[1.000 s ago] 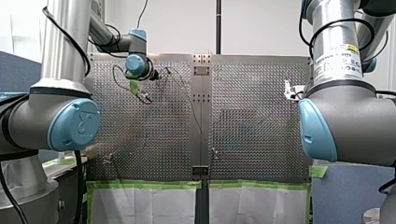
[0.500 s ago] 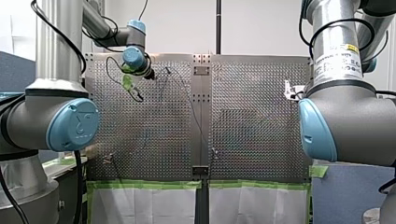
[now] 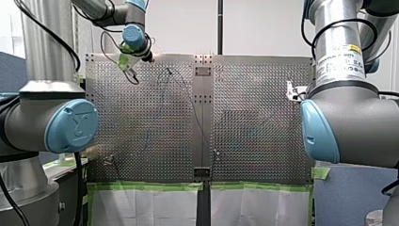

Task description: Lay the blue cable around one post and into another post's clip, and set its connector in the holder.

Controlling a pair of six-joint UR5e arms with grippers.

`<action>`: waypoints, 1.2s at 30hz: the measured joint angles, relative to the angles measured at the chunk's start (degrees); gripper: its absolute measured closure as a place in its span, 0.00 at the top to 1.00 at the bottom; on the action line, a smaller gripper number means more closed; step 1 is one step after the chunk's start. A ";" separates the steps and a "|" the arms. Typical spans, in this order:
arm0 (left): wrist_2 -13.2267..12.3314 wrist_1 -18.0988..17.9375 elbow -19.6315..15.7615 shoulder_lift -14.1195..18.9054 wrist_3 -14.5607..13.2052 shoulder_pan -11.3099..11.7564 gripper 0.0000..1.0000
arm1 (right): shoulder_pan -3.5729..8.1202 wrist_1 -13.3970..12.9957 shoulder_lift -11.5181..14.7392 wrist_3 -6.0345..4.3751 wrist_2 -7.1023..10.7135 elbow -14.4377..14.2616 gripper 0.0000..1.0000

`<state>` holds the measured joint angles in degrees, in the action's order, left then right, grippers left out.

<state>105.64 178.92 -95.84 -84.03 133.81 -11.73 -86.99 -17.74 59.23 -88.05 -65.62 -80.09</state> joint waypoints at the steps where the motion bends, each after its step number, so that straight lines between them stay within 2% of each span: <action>1: 0.58 0.59 0.60 0.59 -0.59 -0.29 1.00 | 0.00 0.00 0.00 0.00 0.00 0.00 1.00; 5: 2.20 2.63 2.62 2.06 -2.61 -1.07 1.00 | 0.00 0.00 0.00 0.00 0.00 0.00 1.00; 8: 2.63 4.09 4.10 1.67 -4.09 -1.76 1.00 | 0.00 0.00 0.00 0.00 0.00 0.00 1.00; 18: 4.19 8.83 8.81 -2.43 -8.82 -5.39 1.00 | 0.00 0.00 0.00 0.00 0.00 -0.01 1.00; 31: 10.38 15.19 15.18 -8.66 -15.18 -11.73 1.00 | 0.00 0.00 0.00 0.00 0.00 0.00 1.00; 36: 12.56 17.38 17.35 -9.38 -17.35 -13.90 1.00 | 0.00 0.00 0.00 0.00 0.00 0.00 1.00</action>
<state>118.20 196.30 -78.49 -93.41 116.45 -25.63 -86.99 -17.73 59.23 -88.06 -65.63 -80.10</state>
